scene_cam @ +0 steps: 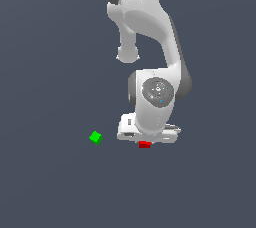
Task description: Stack the red cube on top of the green cube.
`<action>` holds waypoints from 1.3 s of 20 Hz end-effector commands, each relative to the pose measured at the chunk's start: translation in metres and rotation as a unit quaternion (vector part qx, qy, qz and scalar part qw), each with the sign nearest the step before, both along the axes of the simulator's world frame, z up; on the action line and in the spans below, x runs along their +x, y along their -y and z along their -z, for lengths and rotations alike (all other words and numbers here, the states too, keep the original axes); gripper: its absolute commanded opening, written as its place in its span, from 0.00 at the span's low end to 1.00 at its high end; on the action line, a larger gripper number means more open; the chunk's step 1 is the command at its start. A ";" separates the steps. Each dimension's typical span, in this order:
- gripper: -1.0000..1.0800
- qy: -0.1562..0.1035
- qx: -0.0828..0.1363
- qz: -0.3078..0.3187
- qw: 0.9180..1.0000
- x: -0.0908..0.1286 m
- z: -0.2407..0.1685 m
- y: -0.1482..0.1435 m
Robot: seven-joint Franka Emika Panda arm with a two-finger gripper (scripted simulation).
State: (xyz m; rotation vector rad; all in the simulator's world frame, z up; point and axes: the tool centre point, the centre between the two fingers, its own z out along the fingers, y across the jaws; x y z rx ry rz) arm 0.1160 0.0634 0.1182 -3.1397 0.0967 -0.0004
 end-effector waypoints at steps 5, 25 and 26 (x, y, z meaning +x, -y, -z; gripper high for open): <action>0.00 0.000 0.000 0.001 1.000 -0.008 0.007 0.028; 0.00 0.000 0.000 0.001 1.000 -0.052 0.056 0.205; 0.00 0.000 0.000 0.001 1.000 -0.052 0.057 0.209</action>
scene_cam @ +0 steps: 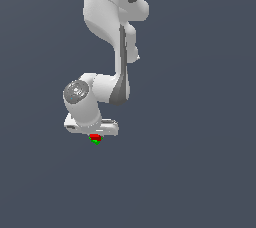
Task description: Stack the red cube on top of the green cube.
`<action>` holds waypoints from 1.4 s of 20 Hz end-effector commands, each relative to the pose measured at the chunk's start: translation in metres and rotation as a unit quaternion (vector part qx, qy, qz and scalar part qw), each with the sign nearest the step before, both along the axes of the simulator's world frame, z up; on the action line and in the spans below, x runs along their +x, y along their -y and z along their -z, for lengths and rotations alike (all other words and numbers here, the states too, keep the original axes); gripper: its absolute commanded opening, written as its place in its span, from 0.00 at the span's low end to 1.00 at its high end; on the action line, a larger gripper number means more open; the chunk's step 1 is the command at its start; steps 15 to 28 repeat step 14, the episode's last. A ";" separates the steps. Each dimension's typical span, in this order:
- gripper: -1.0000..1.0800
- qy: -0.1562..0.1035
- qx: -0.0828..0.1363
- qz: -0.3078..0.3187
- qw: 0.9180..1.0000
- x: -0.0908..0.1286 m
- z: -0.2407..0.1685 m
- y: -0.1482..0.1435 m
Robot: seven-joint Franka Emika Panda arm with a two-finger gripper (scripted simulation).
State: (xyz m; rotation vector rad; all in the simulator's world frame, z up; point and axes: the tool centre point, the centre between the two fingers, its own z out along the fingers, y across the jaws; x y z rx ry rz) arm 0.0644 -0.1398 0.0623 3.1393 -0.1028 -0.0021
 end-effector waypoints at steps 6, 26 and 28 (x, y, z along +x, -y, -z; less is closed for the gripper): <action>0.96 0.001 0.000 -0.001 1.000 0.000 0.002 0.010; 0.96 0.001 0.000 -0.001 1.000 0.000 0.002 0.010; 0.96 0.001 0.000 -0.001 1.000 0.000 0.002 0.010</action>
